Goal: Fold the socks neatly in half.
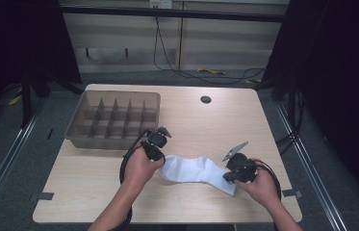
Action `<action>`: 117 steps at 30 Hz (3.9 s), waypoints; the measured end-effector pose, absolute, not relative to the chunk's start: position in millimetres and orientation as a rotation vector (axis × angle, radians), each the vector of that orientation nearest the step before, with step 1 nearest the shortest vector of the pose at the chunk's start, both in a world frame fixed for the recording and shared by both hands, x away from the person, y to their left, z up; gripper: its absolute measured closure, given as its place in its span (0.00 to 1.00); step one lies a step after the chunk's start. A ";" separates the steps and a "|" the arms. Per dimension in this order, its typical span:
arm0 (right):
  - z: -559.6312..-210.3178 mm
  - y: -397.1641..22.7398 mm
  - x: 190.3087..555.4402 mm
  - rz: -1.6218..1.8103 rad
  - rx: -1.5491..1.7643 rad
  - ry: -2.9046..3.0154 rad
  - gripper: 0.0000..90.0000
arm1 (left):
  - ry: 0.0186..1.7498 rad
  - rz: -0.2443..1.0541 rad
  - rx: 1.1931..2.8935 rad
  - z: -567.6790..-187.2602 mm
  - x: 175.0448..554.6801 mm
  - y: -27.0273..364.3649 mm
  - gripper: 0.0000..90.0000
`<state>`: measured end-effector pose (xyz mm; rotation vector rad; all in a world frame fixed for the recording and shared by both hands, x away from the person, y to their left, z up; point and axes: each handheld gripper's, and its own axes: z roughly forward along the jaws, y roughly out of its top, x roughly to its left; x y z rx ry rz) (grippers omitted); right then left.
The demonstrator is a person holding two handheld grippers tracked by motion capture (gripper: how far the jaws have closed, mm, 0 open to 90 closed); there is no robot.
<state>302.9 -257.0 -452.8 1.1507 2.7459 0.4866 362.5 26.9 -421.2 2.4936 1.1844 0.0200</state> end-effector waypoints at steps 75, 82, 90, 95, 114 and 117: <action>-443.9 -218.2 330.1 0.567 1.102 2.766 1.00 | 1.241 0.014 2.410 -402.9 374.1 65.6 0.97; -446.7 -236.1 324.2 0.573 1.150 2.758 1.00 | 1.184 0.031 2.424 -389.7 371.2 43.8 0.97; -458.2 -231.3 321.8 0.550 1.147 2.772 1.00 | 1.122 0.021 2.436 -380.8 366.4 15.2 0.97; -462.0 -230.6 321.6 0.576 1.161 2.771 1.00 | 1.096 0.022 2.456 -380.9 364.7 6.0 0.97; -454.8 -231.4 324.9 0.591 1.181 2.744 1.00 | 1.025 0.019 2.471 -378.8 358.5 -22.7 0.97; -448.1 -241.8 324.1 0.580 1.185 2.729 1.00 | 1.021 0.029 2.481 -378.1 359.7 -23.4 0.97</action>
